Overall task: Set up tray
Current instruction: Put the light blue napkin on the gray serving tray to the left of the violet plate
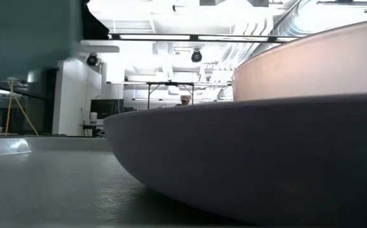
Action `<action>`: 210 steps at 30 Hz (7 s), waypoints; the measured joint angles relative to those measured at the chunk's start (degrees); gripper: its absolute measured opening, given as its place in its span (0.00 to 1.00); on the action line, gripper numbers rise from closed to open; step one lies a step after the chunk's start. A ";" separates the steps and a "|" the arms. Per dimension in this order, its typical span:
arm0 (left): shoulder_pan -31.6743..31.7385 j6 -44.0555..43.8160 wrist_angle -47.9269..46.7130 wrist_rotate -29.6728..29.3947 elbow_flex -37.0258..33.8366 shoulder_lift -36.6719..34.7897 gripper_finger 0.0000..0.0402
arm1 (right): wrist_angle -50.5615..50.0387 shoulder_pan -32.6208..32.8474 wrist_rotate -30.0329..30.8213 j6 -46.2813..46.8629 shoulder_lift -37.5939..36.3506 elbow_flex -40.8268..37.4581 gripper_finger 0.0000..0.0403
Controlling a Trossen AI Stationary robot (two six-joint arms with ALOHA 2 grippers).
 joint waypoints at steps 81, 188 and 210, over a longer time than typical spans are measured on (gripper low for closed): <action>0.00 -3.06 -3.38 -2.27 0.00 0.01 0.53 | -18.88 -6.22 -12.04 29.42 11.71 0.02 0.00; 0.00 -3.06 -3.39 0.24 0.00 0.52 0.53 | -36.81 -18.81 -60.22 -25.71 8.25 9.94 0.00; -0.01 -3.07 -3.41 0.02 0.00 0.52 0.53 | -40.82 -19.40 -60.45 -25.38 14.36 12.08 0.00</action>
